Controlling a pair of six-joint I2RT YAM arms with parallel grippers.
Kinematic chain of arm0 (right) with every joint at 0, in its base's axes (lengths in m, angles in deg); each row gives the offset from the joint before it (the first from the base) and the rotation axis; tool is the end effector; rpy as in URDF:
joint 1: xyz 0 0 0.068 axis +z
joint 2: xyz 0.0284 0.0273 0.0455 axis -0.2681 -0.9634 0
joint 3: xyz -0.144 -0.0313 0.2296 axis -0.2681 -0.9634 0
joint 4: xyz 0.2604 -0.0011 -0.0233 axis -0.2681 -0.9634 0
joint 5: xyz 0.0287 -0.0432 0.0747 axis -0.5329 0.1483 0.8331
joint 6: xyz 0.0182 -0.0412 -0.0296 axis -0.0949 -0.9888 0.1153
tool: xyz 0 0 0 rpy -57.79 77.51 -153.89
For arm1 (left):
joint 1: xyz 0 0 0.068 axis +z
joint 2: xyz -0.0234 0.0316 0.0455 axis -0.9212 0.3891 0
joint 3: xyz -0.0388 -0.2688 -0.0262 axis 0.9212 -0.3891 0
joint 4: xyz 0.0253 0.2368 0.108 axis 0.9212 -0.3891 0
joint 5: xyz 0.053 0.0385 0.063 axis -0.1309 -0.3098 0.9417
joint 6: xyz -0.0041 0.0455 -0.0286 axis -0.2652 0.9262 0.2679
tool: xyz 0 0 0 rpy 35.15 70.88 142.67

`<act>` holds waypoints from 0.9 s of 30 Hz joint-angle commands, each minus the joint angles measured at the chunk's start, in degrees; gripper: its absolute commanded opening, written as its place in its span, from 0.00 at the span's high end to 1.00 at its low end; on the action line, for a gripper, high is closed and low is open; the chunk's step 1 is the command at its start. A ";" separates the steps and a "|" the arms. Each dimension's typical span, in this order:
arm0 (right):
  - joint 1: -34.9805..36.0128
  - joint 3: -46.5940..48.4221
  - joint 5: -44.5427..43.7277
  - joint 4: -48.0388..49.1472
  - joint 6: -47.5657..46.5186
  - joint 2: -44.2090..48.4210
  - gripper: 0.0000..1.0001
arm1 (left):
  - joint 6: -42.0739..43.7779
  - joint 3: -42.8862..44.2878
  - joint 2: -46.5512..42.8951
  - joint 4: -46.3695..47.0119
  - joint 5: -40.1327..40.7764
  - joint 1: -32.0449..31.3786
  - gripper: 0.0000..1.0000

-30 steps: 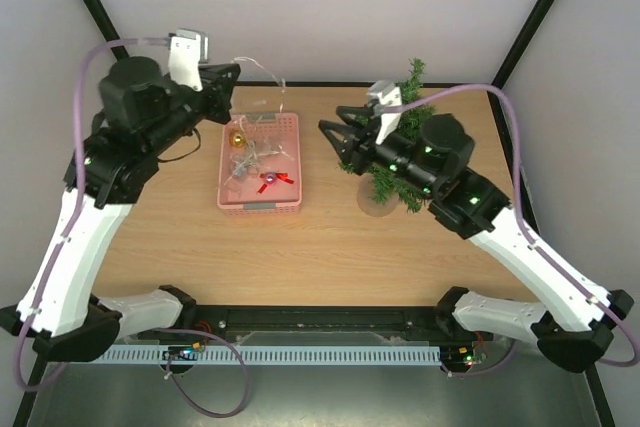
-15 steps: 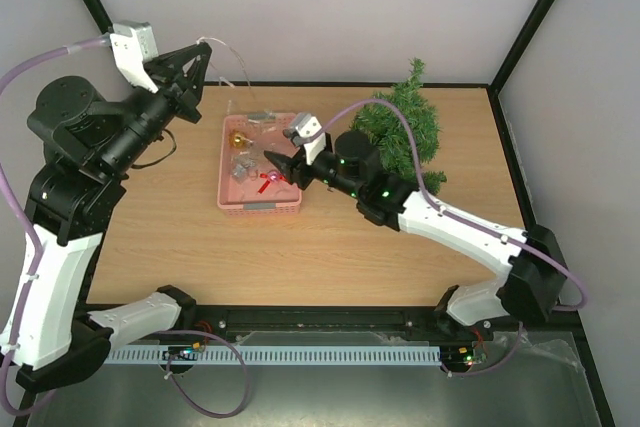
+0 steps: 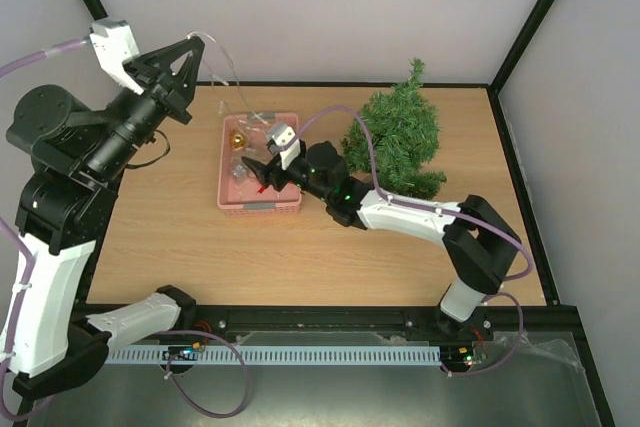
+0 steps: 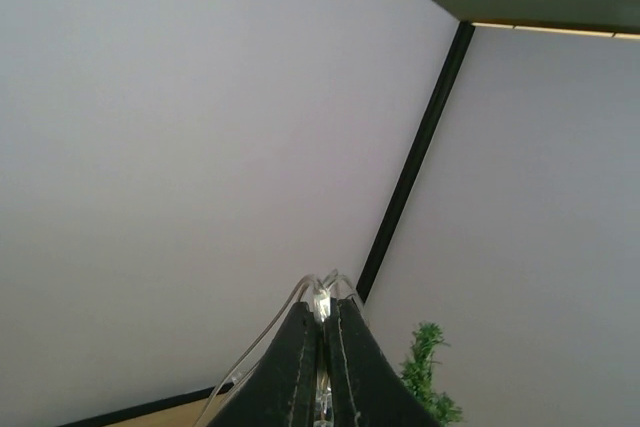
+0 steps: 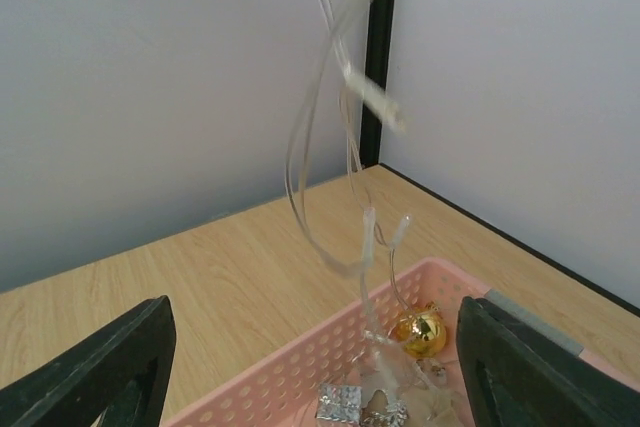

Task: Decorate the small christmas tree
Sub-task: Pick up the decoration item from the storage box.

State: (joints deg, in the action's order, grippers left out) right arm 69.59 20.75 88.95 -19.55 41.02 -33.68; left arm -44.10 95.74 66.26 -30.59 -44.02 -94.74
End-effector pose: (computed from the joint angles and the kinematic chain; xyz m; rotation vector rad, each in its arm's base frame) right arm 0.2220 0.3176 0.3001 -0.9018 1.3414 0.8510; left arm 0.1214 -0.0684 0.5844 0.1849 1.2769 -0.8008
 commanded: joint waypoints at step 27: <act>1.63 9.64 3.31 13.01 0.82 -10.49 0.46 | -5.20 -0.72 -4.15 6.56 -4.05 -0.13 0.98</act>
State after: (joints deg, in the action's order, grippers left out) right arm 70.27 28.54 91.10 -9.30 41.50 -43.62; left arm -48.51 95.48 62.31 -26.34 -47.29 -94.74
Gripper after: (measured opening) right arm 0.562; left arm 0.024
